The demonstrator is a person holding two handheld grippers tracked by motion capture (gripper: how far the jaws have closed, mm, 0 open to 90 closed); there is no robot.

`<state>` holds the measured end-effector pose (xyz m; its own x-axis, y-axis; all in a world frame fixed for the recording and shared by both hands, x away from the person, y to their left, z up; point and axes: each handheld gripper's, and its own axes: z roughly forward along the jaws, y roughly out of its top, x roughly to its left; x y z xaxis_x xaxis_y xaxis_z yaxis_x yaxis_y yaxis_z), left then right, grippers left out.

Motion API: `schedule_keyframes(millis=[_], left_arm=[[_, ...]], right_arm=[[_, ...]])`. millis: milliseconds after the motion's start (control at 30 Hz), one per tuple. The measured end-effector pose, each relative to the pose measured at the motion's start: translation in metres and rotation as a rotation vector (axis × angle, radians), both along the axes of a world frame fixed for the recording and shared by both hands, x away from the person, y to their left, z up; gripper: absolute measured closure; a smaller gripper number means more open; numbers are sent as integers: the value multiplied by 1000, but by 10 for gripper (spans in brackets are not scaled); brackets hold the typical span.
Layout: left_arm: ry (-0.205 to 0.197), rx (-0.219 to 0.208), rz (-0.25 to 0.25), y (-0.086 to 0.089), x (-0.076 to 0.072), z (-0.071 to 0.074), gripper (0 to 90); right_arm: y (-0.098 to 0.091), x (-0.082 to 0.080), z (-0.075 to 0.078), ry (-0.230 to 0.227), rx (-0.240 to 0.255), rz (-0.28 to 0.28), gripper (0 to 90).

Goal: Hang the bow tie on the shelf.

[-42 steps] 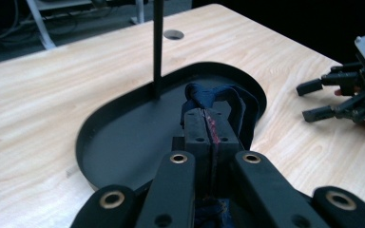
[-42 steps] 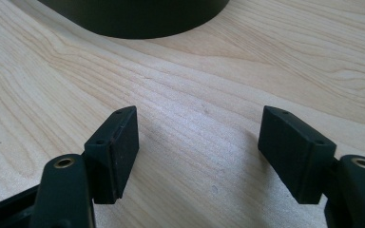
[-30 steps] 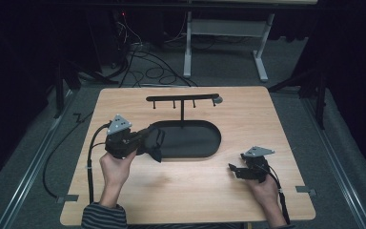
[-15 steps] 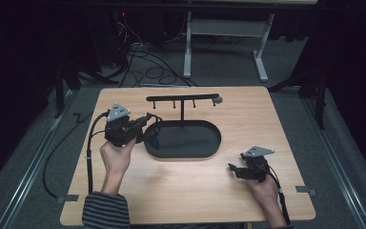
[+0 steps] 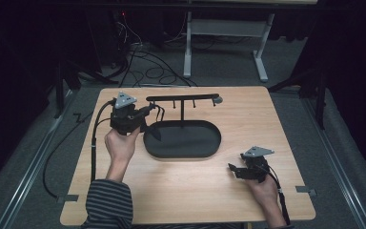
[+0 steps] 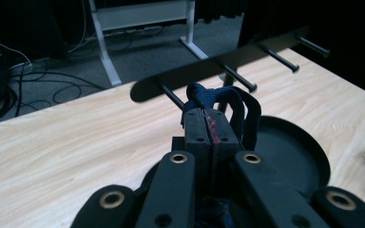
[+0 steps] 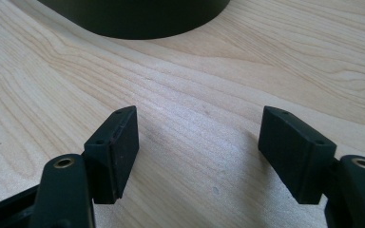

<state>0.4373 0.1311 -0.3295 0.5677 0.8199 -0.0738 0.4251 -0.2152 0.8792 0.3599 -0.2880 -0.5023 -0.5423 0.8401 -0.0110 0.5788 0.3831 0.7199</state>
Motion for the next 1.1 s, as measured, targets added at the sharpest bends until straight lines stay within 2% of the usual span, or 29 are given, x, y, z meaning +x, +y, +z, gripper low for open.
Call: schedule_keyframes(millis=[400,633,800,1100], left_arm=[[-14,35,52,-9,15,-6,890],[-13,32,66,-8,19,-10,892],[-19,54,92,-5,21,-11,890],[-27,78,92,-5,24,-18,887]], right_arm=[[0,0,0,0,2,-2,313],[0,0,0,0,0,0,313],[0,0,0,1,1,0,314],[0,0,0,0,0,-1,315]])
